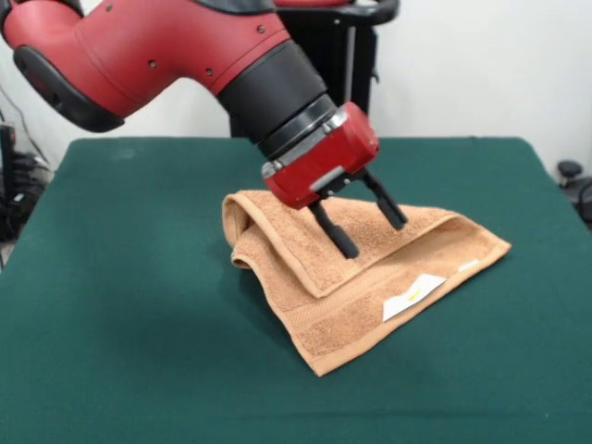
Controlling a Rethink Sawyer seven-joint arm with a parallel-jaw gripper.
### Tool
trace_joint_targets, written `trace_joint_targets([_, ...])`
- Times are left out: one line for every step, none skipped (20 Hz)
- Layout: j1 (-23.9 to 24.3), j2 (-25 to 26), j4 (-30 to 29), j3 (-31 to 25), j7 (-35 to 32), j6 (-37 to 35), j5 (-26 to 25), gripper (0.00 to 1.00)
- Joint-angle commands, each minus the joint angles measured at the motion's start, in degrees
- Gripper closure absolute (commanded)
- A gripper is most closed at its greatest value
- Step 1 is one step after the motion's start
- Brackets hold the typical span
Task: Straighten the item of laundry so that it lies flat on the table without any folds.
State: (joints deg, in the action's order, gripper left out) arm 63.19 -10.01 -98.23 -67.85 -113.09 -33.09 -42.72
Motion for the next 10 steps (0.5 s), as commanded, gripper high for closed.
trace_joint_targets([0.1,2.0,2.9,4.4,21.7,-8.5,-0.7,0.00])
trace_joint_targets([0.3,1.9,3.0,4.3,22.5,-9.0,-0.4,0.00])
trace_joint_targets([0.6,2.0,3.3,4.3,23.2,-9.4,-0.2,0.00])
trace_joint_targets([0.8,2.1,3.5,4.4,23.7,-9.7,-0.1,0.00])
trace_joint_targets([1.0,2.3,4.0,4.5,24.7,-10.2,0.0,0.00])
trace_joint_targets([1.1,2.7,4.5,4.6,25.6,-10.5,0.0,0.00])
trace_joint_targets([1.3,3.2,5.1,4.8,26.7,-10.8,-0.1,0.00])
trace_joint_targets([1.4,3.6,5.7,5.0,27.8,-11.1,-0.3,0.00])
trace_joint_targets([1.4,3.9,6.2,5.1,28.9,-11.3,-0.6,0.00])
trace_joint_targets([1.4,4.3,6.8,5.5,29.6,-11.6,-0.9,0.00])
